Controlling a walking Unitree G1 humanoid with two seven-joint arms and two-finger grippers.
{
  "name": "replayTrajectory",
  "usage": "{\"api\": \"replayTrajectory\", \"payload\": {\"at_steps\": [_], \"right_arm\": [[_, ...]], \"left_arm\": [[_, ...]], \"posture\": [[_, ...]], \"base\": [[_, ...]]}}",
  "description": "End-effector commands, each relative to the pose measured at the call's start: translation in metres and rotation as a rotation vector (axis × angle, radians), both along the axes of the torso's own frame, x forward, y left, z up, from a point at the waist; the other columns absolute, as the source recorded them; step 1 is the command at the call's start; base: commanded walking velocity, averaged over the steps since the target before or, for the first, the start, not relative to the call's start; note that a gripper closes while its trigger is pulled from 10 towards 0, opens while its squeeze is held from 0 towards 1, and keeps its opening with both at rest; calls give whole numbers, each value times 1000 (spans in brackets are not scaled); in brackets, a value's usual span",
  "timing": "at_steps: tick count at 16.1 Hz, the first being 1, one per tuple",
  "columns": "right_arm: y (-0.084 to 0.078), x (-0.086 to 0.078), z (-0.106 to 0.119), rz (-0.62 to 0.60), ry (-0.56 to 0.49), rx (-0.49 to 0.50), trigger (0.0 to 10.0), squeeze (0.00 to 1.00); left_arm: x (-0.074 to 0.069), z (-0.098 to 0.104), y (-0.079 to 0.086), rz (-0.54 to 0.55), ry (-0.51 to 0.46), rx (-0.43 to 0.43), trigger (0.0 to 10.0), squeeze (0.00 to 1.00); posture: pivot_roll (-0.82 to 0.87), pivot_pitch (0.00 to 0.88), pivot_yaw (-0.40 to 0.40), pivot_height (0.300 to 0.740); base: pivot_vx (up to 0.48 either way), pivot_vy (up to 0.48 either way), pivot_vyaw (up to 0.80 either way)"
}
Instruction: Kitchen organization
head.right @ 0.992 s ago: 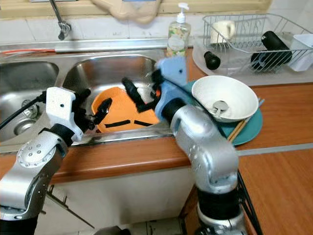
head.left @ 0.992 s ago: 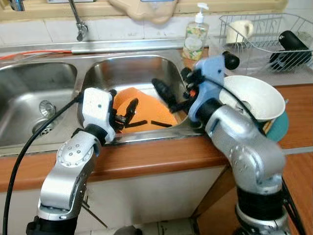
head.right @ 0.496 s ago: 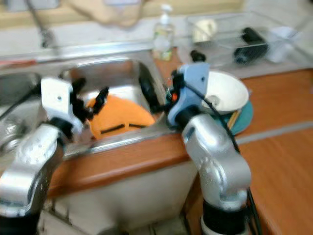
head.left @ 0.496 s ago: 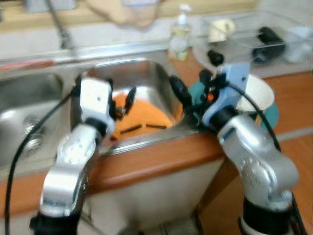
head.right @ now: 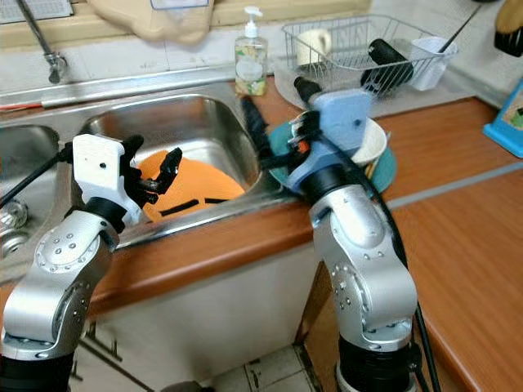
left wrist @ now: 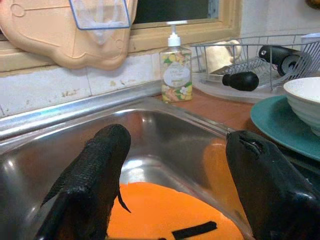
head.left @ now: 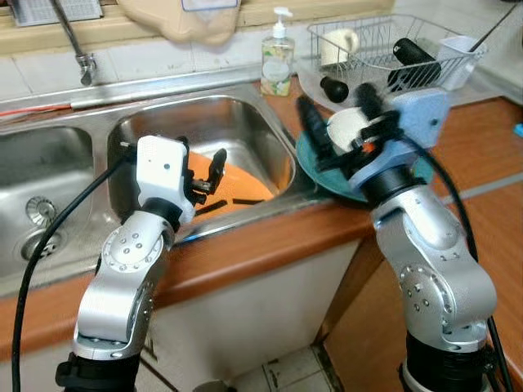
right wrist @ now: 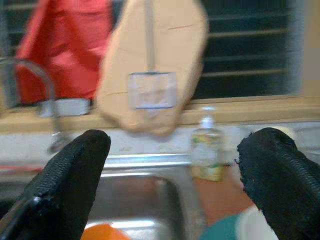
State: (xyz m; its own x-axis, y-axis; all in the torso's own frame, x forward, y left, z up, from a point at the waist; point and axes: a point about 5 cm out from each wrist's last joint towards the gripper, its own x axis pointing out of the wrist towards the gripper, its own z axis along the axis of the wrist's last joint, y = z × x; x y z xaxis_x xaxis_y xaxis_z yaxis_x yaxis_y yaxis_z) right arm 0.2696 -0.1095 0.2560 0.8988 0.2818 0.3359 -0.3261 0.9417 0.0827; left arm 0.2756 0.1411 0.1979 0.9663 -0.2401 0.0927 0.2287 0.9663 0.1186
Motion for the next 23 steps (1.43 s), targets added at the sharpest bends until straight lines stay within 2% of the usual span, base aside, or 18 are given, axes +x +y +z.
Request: {"api": "replayTrajectory", "payload": {"at_steps": [1, 3, 6, 9, 11, 12, 15, 16, 17, 23], "right_arm": [[-12, 2, -1, -79, -3, -18, 10000, 1000], [-33, 1, -12, -182, 35, -73, 10000, 1000], [-40, -12, -17, -156, 40, -95, 10000, 1000], [-39, -18, -22, -107, 32, -77, 10000, 1000], [-40, -21, -25, -136, -9, -96, 10000, 1000], [-43, -21, -36, -159, 73, -85, 10000, 1000], [-46, -20, -45, -202, 129, -123, 10000, 1000], [-50, -16, -55, -251, 206, -155, 10000, 1000], [-52, -14, -58, -266, 226, -159, 10000, 1000], [-45, -18, -60, -212, 230, -168, 10000, 1000]], "left_arm": [[2, 1, 1, 11, -4, 3, 10000, 0], [3, -3, 0, 8, 8, 7, 10000, 0], [2, -8, 5, 32, 14, 17, 10000, 0], [1, -7, 6, 52, 2, 16, 10000, 0], [-3, -11, 4, 42, 19, 5, 10000, 0], [-7, -19, 5, 50, 36, 14, 10000, 0], [-7, -19, 6, 64, 27, 37, 10000, 0], [-5, -19, 6, 73, 25, 45, 10000, 0], [-3, -21, 7, 81, 47, 45, 10000, 0], [-4, -22, 7, 64, 57, 24, 10000, 0]], "posture": [[-55, 23, 44, 740], [-59, 32, 42, 740], [-70, 37, 43, 740], [-72, 42, 40, 740], [-73, 43, 41, 740], [-73, 47, 39, 740], [-71, 47, 34, 740], [-72, 45, 22, 740], [-75, 44, 21, 740], [-81, 63, 35, 740]], "base": [[0, 0, 0], [0, 0, 0], [0, 0, 0], [0, 0, 0], [0, 0, 0], [0, 0, 0], [0, -160, 0], [0, -480, 0], [0, 0, 0], [0, 0, 0]]}}
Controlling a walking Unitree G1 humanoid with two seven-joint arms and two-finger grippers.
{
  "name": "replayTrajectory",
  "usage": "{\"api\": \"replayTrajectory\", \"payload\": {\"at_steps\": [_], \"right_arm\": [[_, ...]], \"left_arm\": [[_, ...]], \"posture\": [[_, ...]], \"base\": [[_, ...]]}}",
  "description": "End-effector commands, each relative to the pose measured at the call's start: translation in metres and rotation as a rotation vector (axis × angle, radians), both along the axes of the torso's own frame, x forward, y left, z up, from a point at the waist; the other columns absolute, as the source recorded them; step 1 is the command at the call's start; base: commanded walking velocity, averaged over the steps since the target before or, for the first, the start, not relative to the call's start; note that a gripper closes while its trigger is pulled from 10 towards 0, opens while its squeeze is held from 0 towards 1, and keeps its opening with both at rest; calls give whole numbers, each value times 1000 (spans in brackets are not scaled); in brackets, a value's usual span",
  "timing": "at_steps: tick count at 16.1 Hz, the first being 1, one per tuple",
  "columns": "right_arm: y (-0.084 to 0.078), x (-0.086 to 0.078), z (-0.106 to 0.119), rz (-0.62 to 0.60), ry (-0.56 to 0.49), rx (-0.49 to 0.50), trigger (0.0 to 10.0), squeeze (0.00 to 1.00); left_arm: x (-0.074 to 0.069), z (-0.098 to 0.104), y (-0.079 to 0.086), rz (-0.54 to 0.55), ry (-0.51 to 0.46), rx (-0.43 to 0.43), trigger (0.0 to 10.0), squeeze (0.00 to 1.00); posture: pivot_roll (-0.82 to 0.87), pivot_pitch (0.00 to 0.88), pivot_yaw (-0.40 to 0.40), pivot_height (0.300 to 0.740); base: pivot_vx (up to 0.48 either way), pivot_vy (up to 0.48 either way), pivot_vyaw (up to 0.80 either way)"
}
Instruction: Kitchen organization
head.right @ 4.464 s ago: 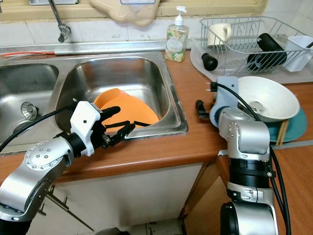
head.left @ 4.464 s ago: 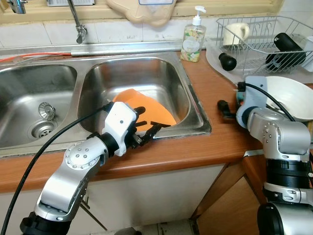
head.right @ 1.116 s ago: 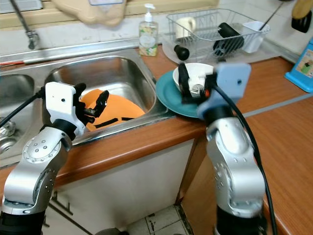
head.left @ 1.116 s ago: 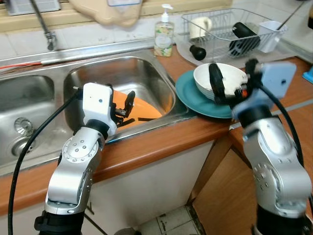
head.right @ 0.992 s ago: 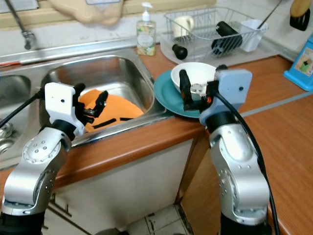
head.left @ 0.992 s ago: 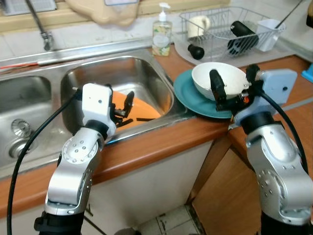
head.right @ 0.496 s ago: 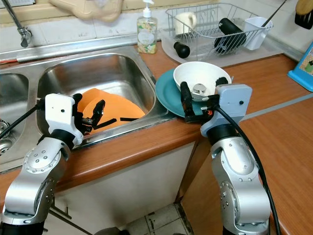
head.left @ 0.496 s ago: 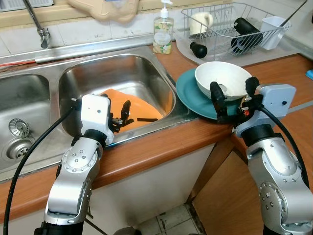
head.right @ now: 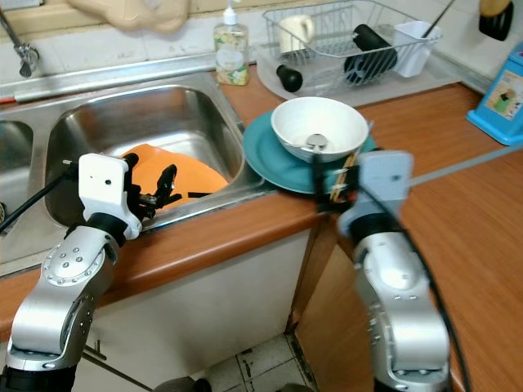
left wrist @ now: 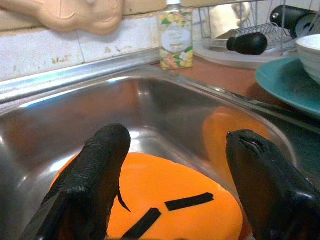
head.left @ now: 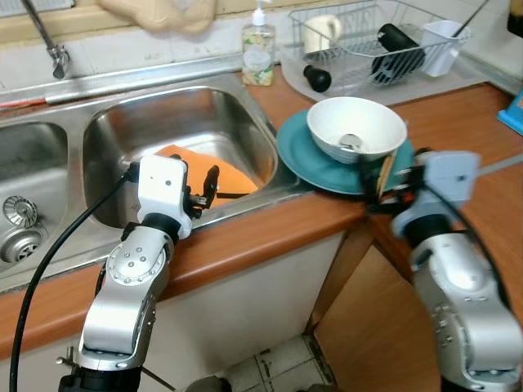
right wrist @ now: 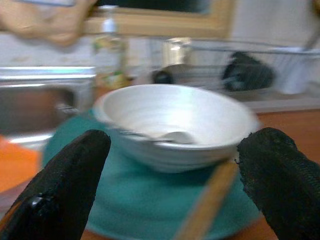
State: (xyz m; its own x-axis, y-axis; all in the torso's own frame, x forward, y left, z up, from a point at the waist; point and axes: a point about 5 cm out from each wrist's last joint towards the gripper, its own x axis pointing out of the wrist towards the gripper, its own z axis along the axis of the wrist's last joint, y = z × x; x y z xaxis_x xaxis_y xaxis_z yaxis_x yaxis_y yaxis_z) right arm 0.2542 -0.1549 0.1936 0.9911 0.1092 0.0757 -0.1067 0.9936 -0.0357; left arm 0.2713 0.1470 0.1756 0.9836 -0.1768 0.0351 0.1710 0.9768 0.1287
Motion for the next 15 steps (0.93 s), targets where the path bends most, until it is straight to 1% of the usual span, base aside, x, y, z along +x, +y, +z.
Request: {"api": "replayTrajectory", "payload": {"at_steps": [1, 2, 4, 6, 8, 10, 11, 13, 15], "right_arm": [[2, -3, 3, 20, -3, 9, 10000, 1000], [4, -3, 2, 32, 1, 11, 10000, 1000], [7, -4, 0, 59, 19, 7, 10000, 1000], [8, -4, 0, 63, 19, 6, 10000, 1000], [8, -4, -5, 61, 65, 0, 10000, 1000], [9, -5, -5, 94, 67, -3, 10000, 1000], [11, -5, -4, 113, 60, -21, 10000, 1000], [11, -6, -5, 115, 58, -24, 10000, 1000], [12, -6, -6, 122, 61, -25, 10000, 1000]], "left_arm": [[0, 3, 2, -3, -6, -20, 10000, 0], [-1, 5, 3, -2, -15, -45, 10000, 0], [-3, 7, 4, -15, -19, -69, 10000, 0], [-4, 7, 5, -17, -18, -69, 10000, 0], [-4, 7, 4, -23, -15, -78, 10000, 0], [-5, 7, 3, -29, -14, -81, 10000, 0], [-5, 7, 3, -32, -14, -80, 10000, 0], [-6, 7, 3, -33, -17, -82, 10000, 0], [-7, 8, 5, -33, -22, -84, 10000, 0]], "posture": [[-79, 65, 33, 740], [-77, 67, 32, 740], [-73, 70, 30, 740], [-73, 71, 31, 740], [-75, 70, 34, 740], [-74, 68, 36, 740], [-73, 65, 36, 740], [-69, 62, 35, 740], [-65, 55, 33, 740]], "base": [[0, 0, 0], [0, 0, 0], [0, 0, 0], [259, 0, 0], [268, 0, -800], [270, 0, -713], [266, 0, 0], [266, 0, 0], [0, 0, 0]]}}
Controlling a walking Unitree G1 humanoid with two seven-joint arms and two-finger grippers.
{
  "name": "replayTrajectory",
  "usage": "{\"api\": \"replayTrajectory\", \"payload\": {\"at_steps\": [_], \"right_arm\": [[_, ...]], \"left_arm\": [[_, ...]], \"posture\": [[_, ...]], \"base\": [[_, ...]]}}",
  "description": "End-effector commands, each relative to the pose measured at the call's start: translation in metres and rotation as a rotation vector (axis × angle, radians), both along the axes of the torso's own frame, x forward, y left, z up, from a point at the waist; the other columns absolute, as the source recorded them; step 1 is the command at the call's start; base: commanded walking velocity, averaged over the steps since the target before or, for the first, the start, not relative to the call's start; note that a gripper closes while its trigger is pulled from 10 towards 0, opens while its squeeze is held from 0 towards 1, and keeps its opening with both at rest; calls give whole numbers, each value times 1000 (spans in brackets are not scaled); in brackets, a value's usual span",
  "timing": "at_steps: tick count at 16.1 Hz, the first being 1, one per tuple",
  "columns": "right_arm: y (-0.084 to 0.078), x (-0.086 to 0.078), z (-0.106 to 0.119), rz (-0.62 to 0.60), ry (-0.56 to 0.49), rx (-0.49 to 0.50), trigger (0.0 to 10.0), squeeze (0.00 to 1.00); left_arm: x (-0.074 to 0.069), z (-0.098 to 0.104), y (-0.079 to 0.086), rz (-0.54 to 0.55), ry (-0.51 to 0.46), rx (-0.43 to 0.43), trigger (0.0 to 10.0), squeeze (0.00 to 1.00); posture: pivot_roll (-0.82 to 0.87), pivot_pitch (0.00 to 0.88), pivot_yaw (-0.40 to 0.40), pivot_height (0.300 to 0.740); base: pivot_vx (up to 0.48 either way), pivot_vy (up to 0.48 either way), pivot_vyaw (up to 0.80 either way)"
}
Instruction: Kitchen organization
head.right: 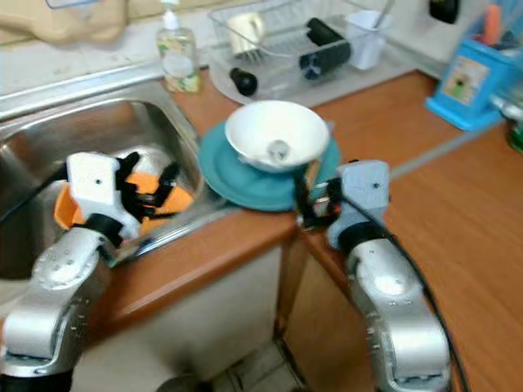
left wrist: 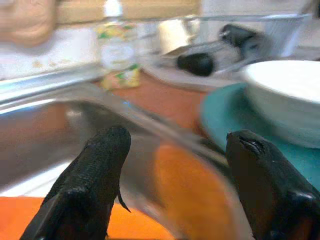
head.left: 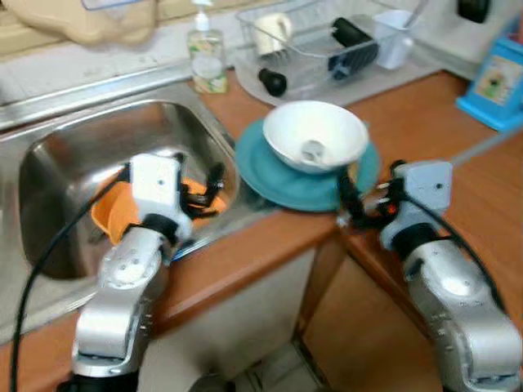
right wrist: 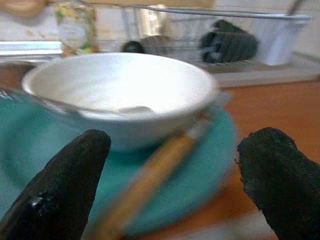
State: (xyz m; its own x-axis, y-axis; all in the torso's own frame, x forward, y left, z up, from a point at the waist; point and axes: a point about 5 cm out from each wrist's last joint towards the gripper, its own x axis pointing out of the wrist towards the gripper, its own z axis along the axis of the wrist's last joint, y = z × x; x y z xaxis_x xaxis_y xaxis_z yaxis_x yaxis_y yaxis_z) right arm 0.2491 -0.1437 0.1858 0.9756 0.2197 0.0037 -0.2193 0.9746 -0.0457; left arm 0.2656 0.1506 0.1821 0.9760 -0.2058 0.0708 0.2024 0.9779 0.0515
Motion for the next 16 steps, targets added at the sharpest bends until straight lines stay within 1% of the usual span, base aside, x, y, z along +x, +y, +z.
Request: {"api": "replayTrajectory", "payload": {"at_steps": [1, 4, 7, 8, 10, 12, 14, 15, 16], "right_arm": [[1, -1, 2, 13, -8, -3, 10000, 1000], [0, -2, 2, 11, -10, 4, 10000, 1000], [-5, -2, 2, -20, 0, -1, 10000, 1000], [-6, 0, 1, -28, 19, -16, 10000, 1000], [-8, 3, 5, -34, 21, -24, 10000, 1000], [-11, 5, 5, -64, 44, -18, 10000, 1000], [-11, 5, 4, -57, 59, 11, 10000, 1000], [-8, 4, 4, -14, 72, 20, 10000, 1000], [-7, 3, 3, 0, 77, 22, 10000, 1000]], "left_arm": [[-2, 1, 2, 2, -2, -1, 10000, 0], [-3, 0, 2, 2, 0, -2, 10000, 0], [-3, 0, 0, -7, 5, 1, 10000, 0], [-2, 1, 0, -14, 6, 5, 10000, 0], [0, 4, -1, -37, -1, 20, 10000, 0], [1, 5, 0, -43, -2, 25, 10000, 0], [1, 4, 1, -40, 3, 26, 10000, 0], [1, 2, 2, -35, 11, 27, 10000, 0], [0, 2, 2, -34, 14, 27, 10000, 0]], "posture": [[-65, 55, 33, 740], [-65, 49, 31, 740], [-67, 48, 29, 740], [-67, 51, 29, 740], [-68, 53, 30, 740], [-66, 53, 30, 740], [-64, 57, 33, 740], [-64, 58, 34, 740], [-66, 58, 35, 740]], "base": [[0, 0, 0], [0, 0, 0], [0, 0, 0], [0, 0, 0], [0, 0, 0], [0, 0, 0], [0, 0, 0], [0, 0, 0], [0, 0, 0]]}}
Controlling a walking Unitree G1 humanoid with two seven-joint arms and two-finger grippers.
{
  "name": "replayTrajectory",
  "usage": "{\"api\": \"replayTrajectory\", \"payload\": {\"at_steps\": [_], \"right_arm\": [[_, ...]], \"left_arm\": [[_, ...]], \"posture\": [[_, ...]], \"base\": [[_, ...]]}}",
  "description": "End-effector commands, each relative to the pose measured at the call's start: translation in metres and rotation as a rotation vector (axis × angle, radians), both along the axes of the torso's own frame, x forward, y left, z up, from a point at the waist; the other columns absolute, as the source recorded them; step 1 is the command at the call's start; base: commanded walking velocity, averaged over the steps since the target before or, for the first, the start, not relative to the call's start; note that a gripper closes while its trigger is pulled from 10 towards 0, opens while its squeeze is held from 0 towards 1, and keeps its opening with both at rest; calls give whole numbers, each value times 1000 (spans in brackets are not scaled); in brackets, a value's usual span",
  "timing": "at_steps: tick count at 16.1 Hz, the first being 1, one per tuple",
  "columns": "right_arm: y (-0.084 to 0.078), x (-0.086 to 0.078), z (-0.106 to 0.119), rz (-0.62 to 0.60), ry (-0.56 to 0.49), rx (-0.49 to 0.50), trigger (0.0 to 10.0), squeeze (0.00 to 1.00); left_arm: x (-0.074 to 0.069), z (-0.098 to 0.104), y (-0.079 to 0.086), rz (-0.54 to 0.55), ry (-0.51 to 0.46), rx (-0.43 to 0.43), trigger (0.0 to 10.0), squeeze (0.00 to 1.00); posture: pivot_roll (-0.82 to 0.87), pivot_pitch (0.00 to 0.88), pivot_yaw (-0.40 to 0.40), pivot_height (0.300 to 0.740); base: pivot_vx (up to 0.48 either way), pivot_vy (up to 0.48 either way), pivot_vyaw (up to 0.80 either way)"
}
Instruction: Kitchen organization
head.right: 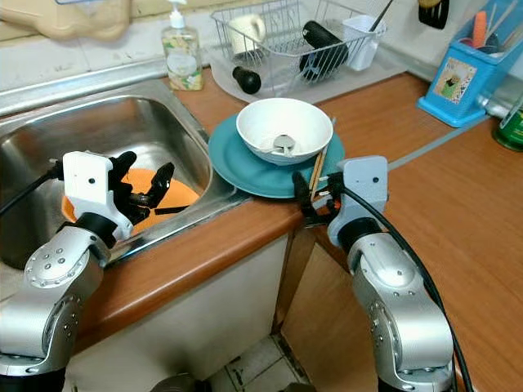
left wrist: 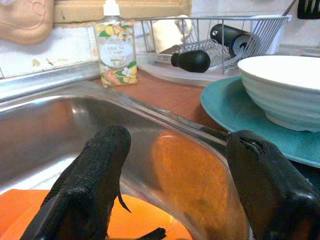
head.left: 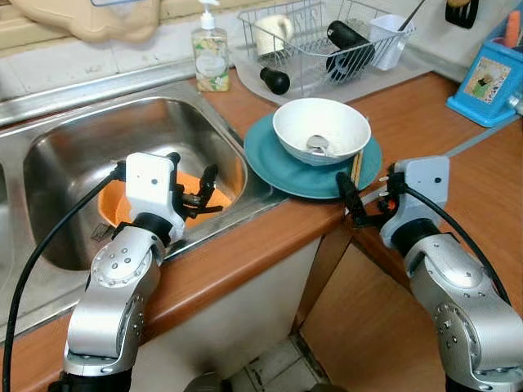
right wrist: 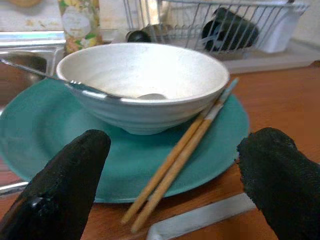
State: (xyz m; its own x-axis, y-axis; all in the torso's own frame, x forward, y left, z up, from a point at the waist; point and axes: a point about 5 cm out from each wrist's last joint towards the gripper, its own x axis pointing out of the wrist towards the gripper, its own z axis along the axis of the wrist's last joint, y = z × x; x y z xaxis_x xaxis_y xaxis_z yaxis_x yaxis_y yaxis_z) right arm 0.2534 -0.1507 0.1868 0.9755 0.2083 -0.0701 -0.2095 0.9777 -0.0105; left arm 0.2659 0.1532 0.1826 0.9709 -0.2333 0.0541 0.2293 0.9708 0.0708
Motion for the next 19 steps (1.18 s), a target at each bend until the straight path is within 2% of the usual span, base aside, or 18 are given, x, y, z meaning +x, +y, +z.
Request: {"api": "replayTrajectory", "payload": {"at_steps": [1, 2, 4, 9, 10, 11, 12, 13, 19], "right_arm": [[2, -2, 2, 29, 8, 13, 10000, 435], [4, -2, 2, 38, 20, 21, 10000, 0], [5, -3, -1, 48, 56, 17, 10000, 0], [-2, -1, -10, -15, 146, -9, 10000, 0], [-3, 0, -10, -23, 151, -8, 8863, 0], [-5, 2, -10, -33, 153, -13, 3725, 0], [-6, 2, -10, -43, 156, -17, 1451, 0], [-8, 3, -11, -55, 160, -20, 0, 0], [-12, 8, -7, -73, 155, -21, 0, 0]], "left_arm": [[0, 1, -1, -9, 4, 5, 10000, 0], [0, 1, -1, -12, 5, 6, 10000, 0], [1, 1, -2, -18, 5, 7, 10000, 0], [0, 2, -4, -46, 5, 24, 10000, 0], [0, 3, -5, -62, 4, 29, 10000, 0], [-1, 3, -6, -79, 4, 35, 10000, 0], [-1, 3, -6, -83, 4, 41, 10000, 0], [-1, 3, -5, -81, 2, 45, 10000, 0], [0, 5, -4, -80, -6, 55, 10000, 0]], "posture": [[-66, 59, 35, 740], [-65, 59, 33, 740], [-65, 59, 33, 740], [-62, 56, 33, 740], [-64, 56, 33, 740], [-63, 55, 33, 740], [-61, 55, 32, 740], [-61, 55, 32, 740], [-61, 53, 31, 740]], "base": [[0, 0, 0], [0, 0, 0], [0, 0, 0], [0, 0, 0], [0, 0, 0], [0, 0, 0], [0, 0, 0], [0, 0, 0], [0, 0, 0]]}}
